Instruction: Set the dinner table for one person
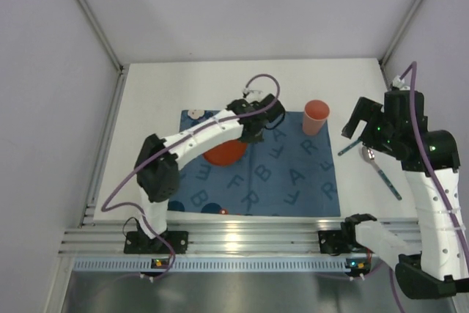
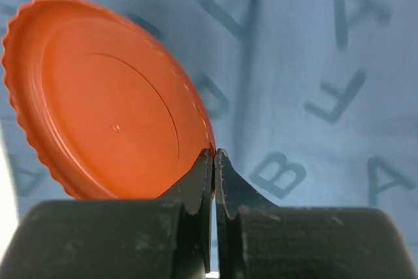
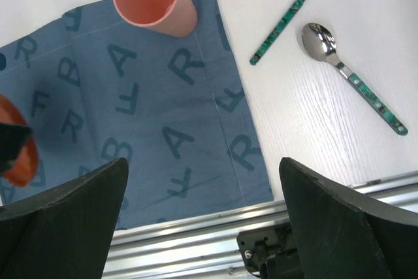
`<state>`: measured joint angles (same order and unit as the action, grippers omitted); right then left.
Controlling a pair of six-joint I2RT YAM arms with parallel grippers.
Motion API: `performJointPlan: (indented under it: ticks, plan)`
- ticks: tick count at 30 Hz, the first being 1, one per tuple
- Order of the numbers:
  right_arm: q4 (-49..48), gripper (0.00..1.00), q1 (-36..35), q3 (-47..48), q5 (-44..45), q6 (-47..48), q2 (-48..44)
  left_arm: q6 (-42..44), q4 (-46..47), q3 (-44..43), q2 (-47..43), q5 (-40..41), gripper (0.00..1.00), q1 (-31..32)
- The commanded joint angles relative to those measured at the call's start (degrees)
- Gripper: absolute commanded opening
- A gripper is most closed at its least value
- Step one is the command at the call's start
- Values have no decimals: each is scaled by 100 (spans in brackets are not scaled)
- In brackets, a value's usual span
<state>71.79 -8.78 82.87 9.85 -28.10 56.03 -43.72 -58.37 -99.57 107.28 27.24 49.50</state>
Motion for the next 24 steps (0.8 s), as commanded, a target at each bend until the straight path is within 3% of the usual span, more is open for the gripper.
performJointPlan:
  ticks: [1, 6, 13, 17, 18, 20, 24]
  plan:
    - [511, 100, 87, 63, 211, -134, -276, -312, -263, -256, 652, -132, 0, 358]
    - [766, 100, 95, 36, 106, -275, -453, -435, 17, -485, 1311, -211, 0, 754]
    - [775, 100, 104, 282, 254, -170, -295, -558, 721, -98, 1409, -386, 0, 895]
    - [670, 100, 148, 248, 763, -152, 65, -453, 984, 217, 1409, -658, 60, 887]
    - [461, 100, 192, 160, 947, -170, 109, -427, 1003, 280, 1401, -746, 81, 895]
    - [135, 100, 385, -252, 775, -170, 337, -391, 933, 447, 1313, -773, 91, 895]
    - [-681, 100, 1086, -745, -94, -117, 1075, -321, 809, 736, 403, -764, 94, 755]
